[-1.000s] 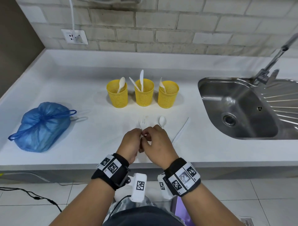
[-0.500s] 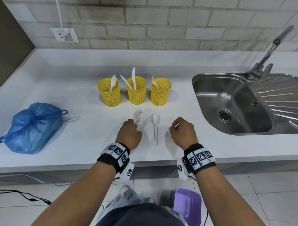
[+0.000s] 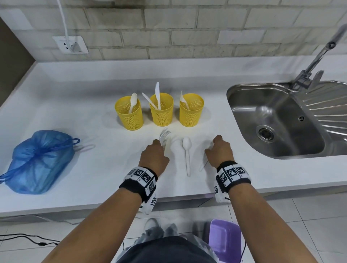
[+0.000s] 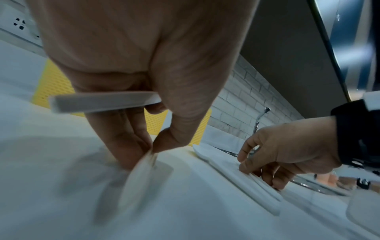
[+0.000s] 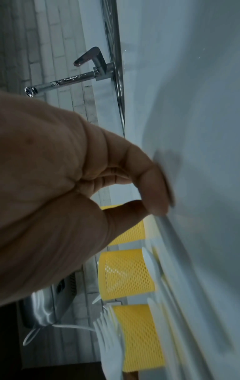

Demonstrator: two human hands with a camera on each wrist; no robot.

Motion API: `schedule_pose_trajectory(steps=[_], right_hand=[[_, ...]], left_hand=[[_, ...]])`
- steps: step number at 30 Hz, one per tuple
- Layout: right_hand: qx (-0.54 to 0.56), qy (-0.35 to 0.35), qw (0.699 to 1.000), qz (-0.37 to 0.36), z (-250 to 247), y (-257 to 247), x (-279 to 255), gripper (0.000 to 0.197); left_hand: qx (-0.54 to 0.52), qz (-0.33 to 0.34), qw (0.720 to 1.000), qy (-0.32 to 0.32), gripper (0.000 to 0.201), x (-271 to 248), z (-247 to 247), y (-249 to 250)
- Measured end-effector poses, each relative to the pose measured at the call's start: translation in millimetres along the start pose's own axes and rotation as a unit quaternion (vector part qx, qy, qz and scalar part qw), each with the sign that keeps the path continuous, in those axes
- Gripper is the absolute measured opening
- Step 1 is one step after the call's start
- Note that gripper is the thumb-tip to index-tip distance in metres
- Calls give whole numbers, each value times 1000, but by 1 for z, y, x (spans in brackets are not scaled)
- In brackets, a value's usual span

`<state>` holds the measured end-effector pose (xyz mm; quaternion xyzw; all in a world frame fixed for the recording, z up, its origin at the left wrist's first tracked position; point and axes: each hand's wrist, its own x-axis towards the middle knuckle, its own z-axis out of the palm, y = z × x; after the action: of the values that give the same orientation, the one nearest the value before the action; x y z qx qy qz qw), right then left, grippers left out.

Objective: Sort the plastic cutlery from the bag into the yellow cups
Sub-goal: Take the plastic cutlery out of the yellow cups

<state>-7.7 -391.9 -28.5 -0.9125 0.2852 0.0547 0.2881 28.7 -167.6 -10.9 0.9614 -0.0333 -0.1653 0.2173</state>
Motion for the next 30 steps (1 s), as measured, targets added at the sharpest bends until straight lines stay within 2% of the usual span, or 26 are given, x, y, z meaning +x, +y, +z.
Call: schedule_pose_trajectory(steps=[2, 6, 7, 9, 11, 17, 20, 24, 30], right_hand=[[2, -2, 1000, 10, -1, -3, 3, 34], [41, -13, 999, 29, 0, -3, 5, 38], [52, -16, 998, 35, 1, -3, 5, 41], [58, -16, 997, 40, 2, -3, 5, 41], [58, -18, 997, 39, 3, -5, 7, 37], [50, -4, 997, 55, 10, -11, 5, 27], [11, -22, 998, 58, 13, -15, 7, 19], [-45, 7, 998, 37, 14, -21, 9, 24], [40, 98, 991, -76, 0, -50, -11, 10]], left_hand=[[-35, -10, 999, 3, 30, 1, -5, -4], [-212, -25, 977, 16, 25, 2, -16, -15], [-268, -27, 963, 8, 25, 2, -19, -19], [-403, -35, 915, -15, 28, 1, -26, -24], [-484, -32, 874, -24, 33, 3, -33, -28], [-508, 12, 861, -19, 34, 7, -51, -35], [-510, 21, 860, -25, 34, 8, -59, -39], [-513, 24, 858, -31, 35, 9, -65, -47], [-513, 35, 857, -36, 32, 7, -71, -52]])
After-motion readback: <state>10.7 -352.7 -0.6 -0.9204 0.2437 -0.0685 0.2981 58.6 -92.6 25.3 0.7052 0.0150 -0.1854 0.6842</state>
